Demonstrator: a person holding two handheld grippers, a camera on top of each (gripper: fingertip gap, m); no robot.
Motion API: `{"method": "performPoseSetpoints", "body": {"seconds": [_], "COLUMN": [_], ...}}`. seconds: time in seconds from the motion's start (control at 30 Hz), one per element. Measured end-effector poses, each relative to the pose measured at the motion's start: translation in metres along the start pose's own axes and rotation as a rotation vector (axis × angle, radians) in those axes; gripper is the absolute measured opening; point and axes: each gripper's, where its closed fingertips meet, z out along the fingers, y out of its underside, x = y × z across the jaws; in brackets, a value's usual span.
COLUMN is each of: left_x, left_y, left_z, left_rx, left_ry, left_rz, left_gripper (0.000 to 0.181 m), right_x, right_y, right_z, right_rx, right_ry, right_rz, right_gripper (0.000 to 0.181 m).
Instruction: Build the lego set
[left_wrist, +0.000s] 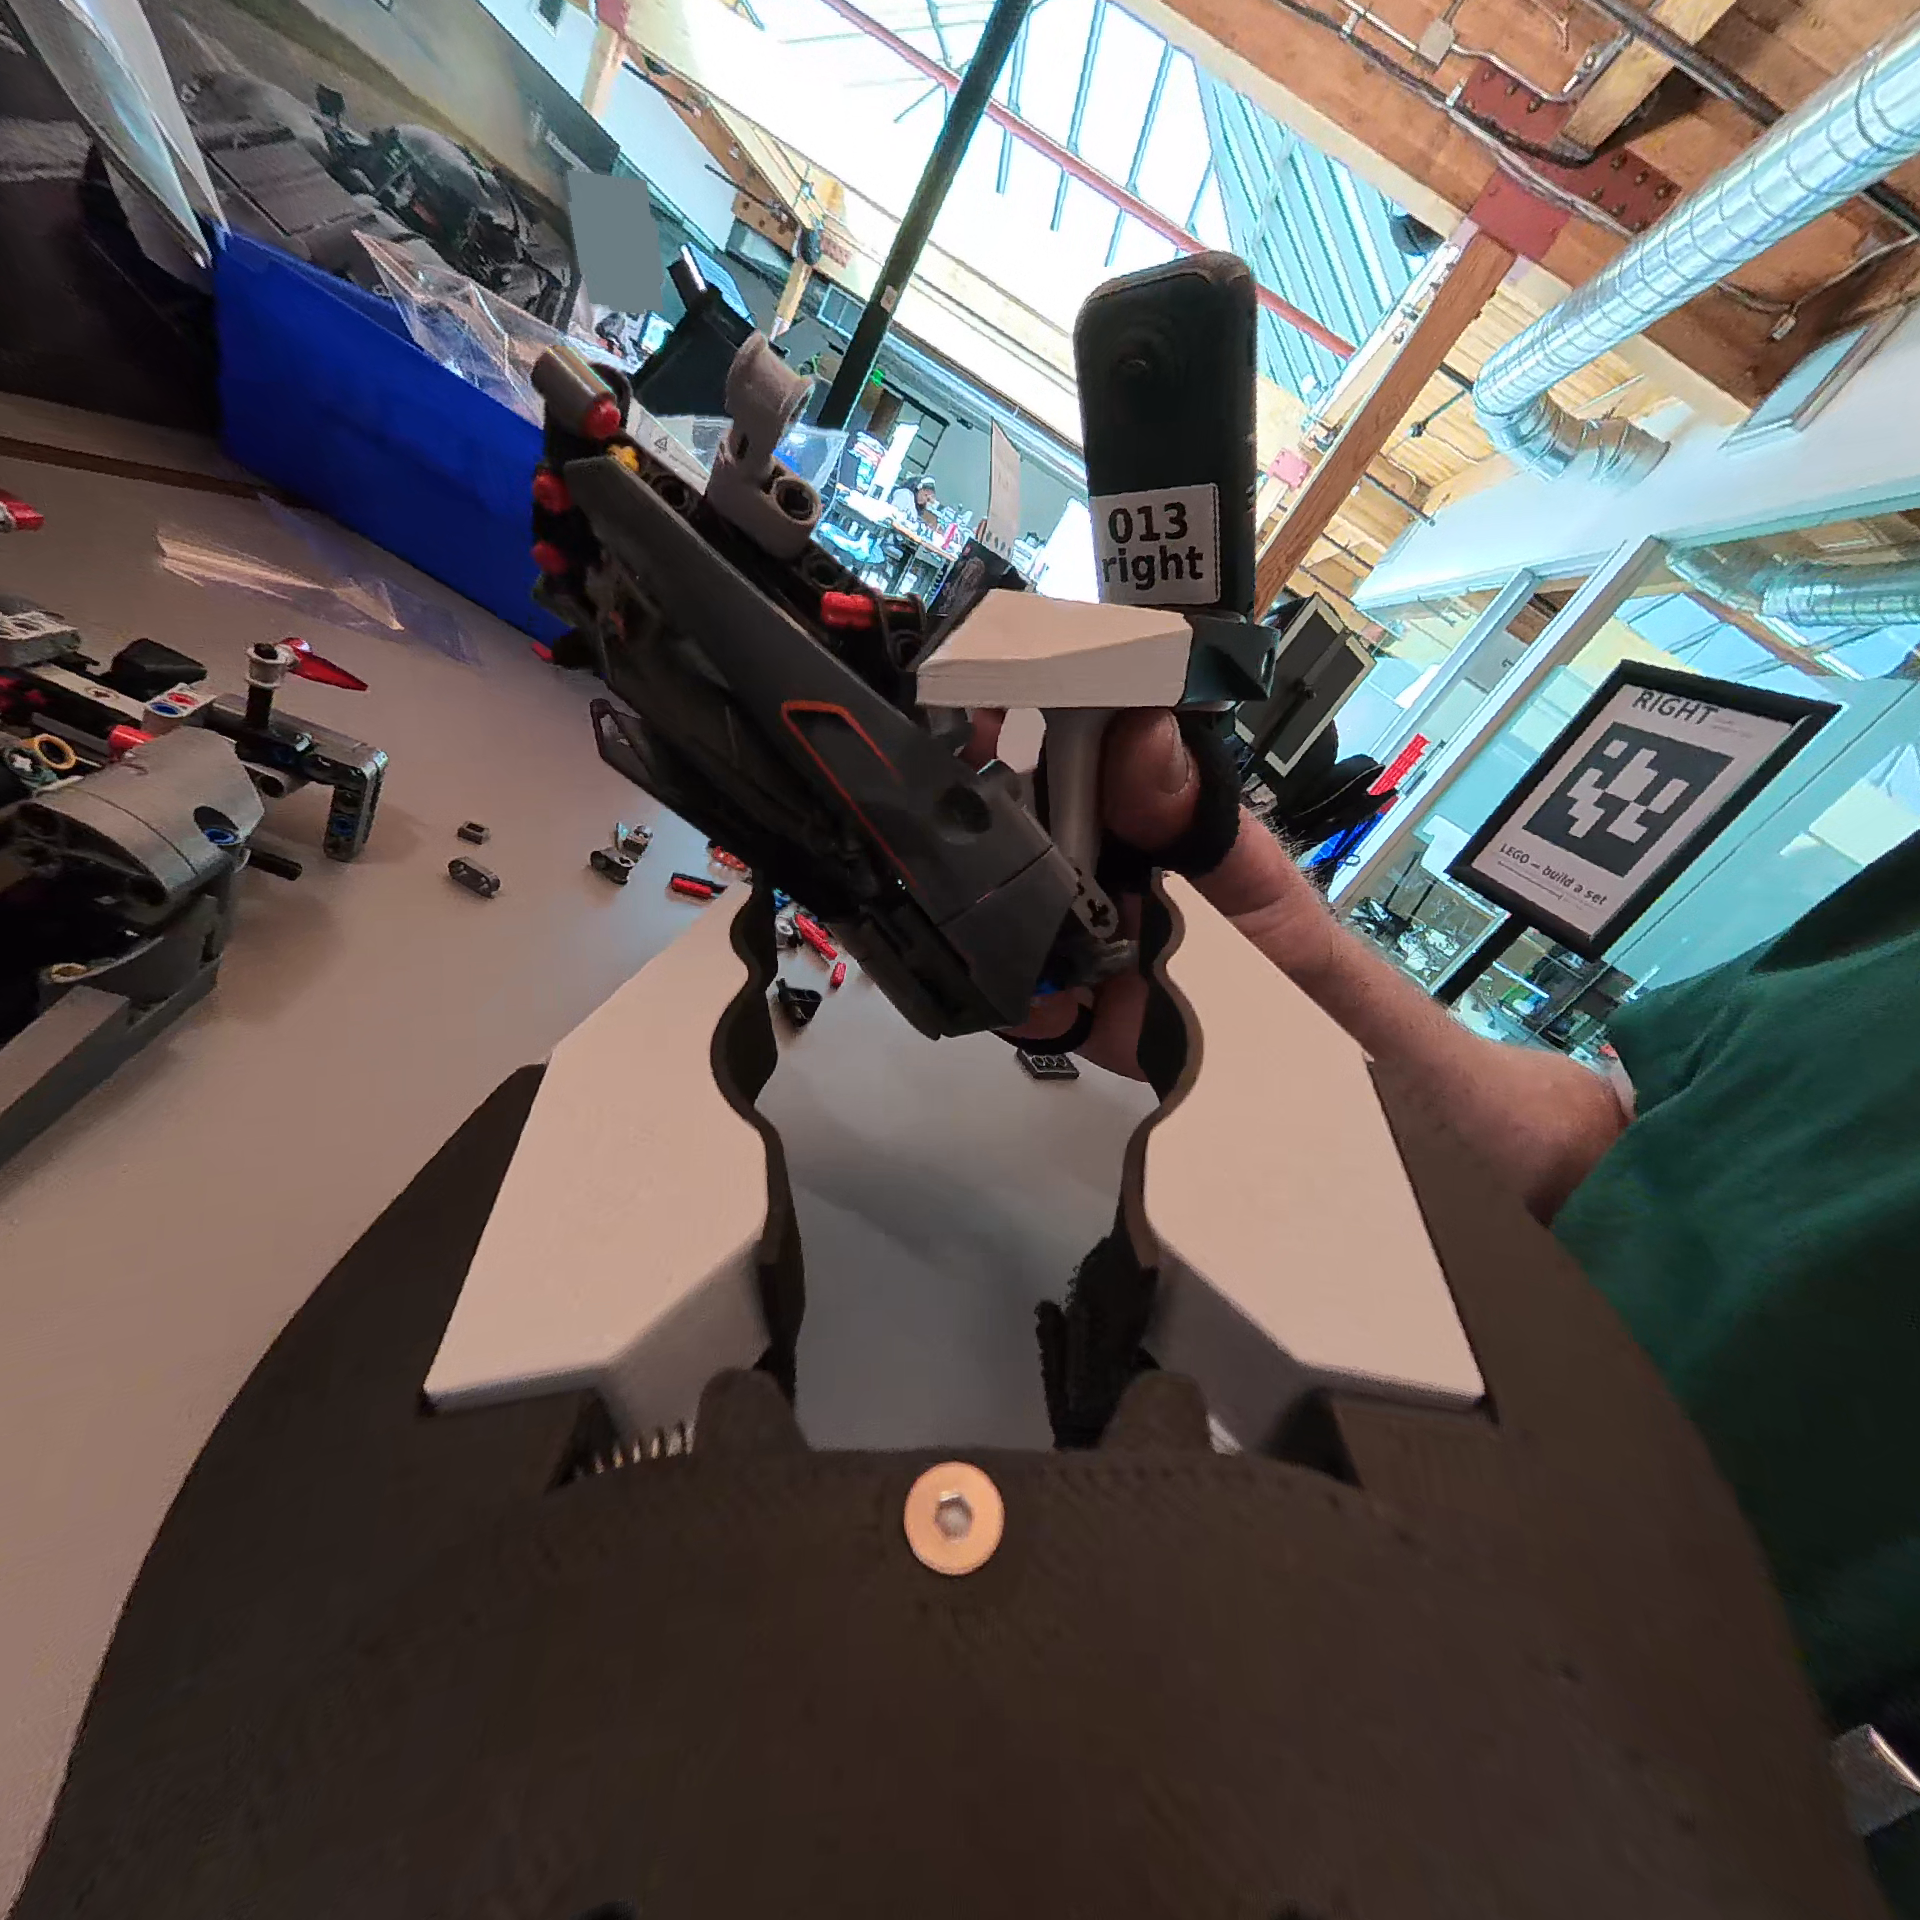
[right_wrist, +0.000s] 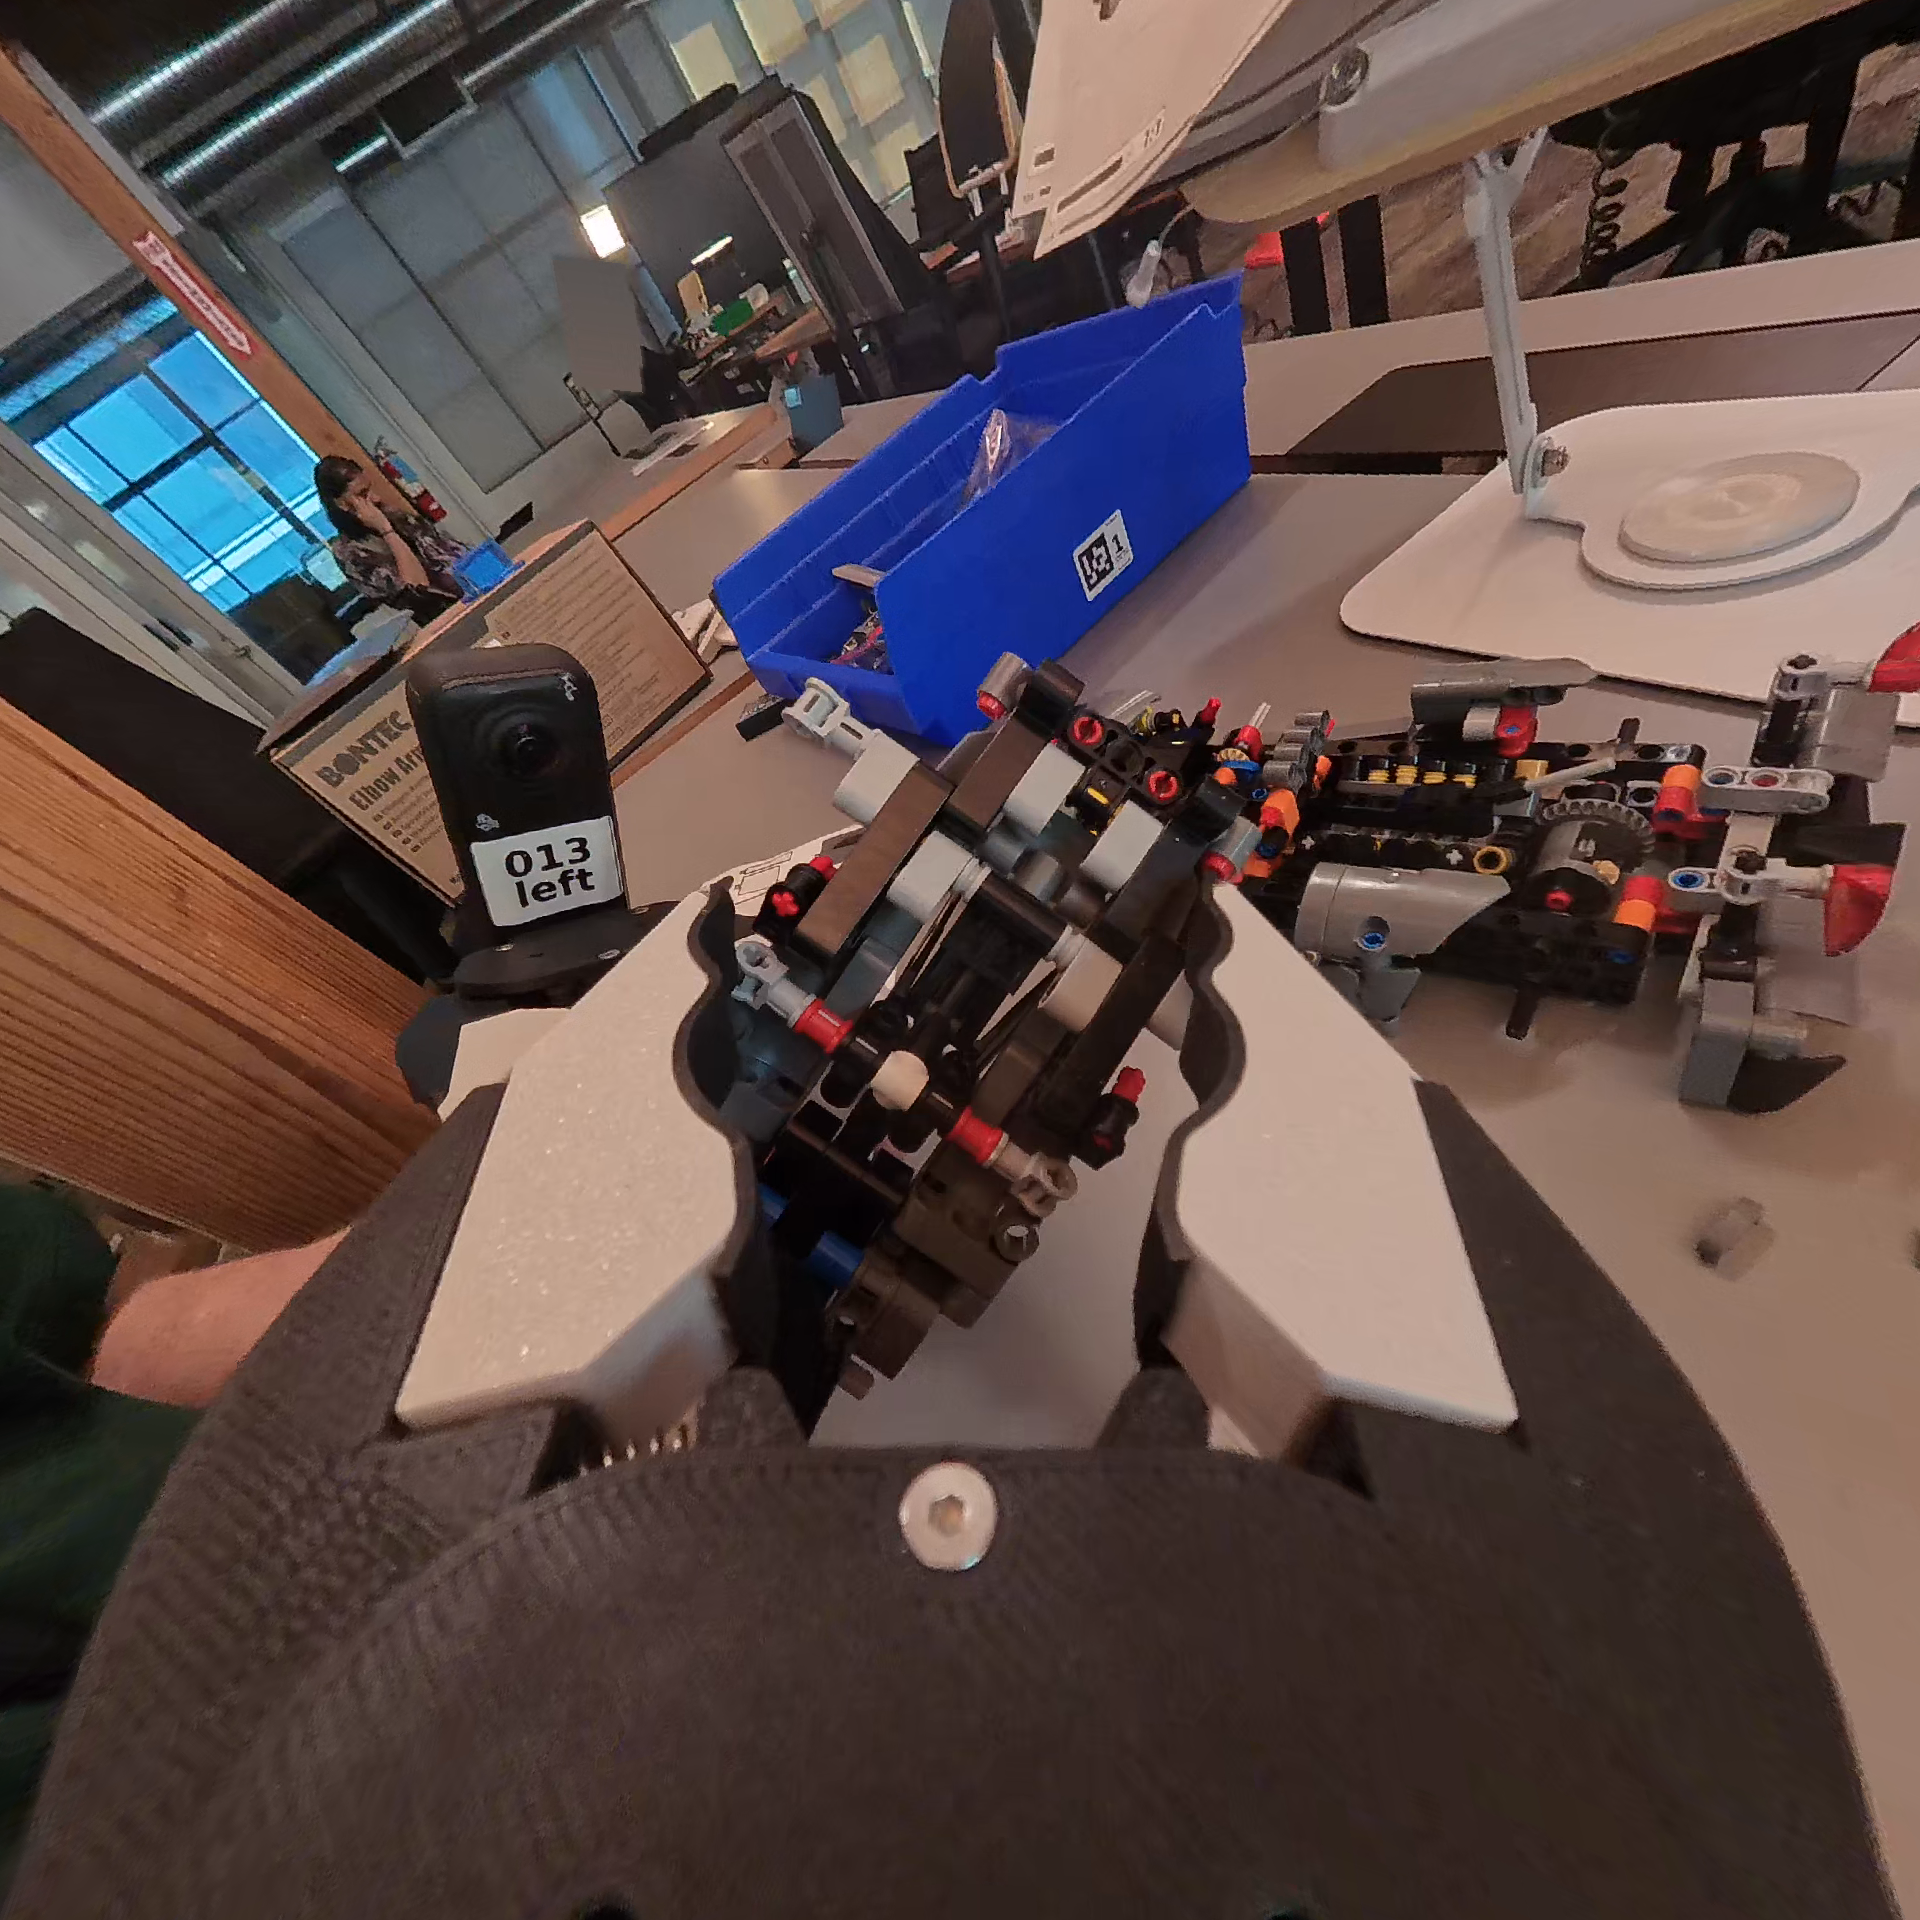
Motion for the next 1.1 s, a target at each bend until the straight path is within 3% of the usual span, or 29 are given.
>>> {"method": "performPoseSetpoints", "body": {"seconds": [0.43,1.1], "left_x": [0.014,0.028], "left_y": [-0.021,-0.039], "left_z": [-0.005,-0.017], "left_rx": [0.068,0.234], "left_ry": [0.091,0.335], "left_rz": [0.034,-0.155], "left_gripper": [0.061,0.053], "right_x": [-0.019,-0.029], "right_y": [-0.023,-0.049], "right_z": [-0.007,-0.023], "right_rx": [0.027,0.1], "right_ry": [-0.018,-0.135], "right_rz": [-0.062,0.092], "right_gripper": [0.083,0.072]}}
